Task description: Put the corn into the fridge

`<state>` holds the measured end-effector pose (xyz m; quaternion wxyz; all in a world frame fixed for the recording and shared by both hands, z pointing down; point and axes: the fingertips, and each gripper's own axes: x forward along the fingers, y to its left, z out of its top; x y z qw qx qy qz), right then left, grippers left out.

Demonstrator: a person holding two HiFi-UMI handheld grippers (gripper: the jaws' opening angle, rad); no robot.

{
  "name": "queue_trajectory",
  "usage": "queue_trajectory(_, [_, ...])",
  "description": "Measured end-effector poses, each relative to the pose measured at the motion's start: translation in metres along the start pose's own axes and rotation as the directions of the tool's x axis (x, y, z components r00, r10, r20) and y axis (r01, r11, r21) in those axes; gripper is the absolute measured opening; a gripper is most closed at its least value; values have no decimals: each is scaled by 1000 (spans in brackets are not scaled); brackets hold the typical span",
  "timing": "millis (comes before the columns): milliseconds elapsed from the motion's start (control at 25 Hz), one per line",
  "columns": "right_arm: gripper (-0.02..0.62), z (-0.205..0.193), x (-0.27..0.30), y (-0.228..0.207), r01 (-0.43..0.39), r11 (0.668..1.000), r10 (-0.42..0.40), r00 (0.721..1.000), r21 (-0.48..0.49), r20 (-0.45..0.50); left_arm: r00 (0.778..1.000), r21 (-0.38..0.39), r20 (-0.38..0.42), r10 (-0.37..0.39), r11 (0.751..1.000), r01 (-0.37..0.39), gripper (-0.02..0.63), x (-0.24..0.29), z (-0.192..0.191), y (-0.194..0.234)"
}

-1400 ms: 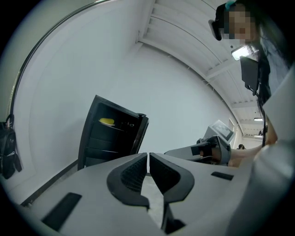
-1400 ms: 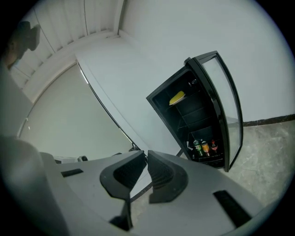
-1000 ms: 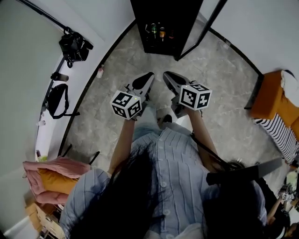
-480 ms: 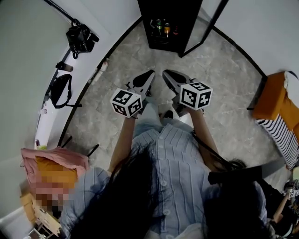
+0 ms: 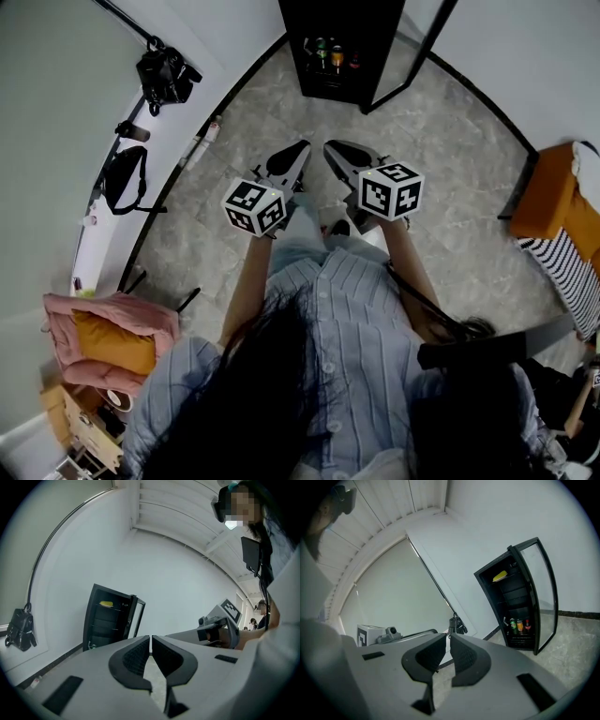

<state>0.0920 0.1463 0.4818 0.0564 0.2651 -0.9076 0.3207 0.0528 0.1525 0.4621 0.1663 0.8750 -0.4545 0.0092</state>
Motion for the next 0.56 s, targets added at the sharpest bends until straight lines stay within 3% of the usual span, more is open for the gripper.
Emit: queue_trajectory(560, [38, -5, 5, -1, -6, 1000, 6, 1000, -4, -18, 1000, 0, -1, 9, 1000, -9, 23, -2, -2, 3])
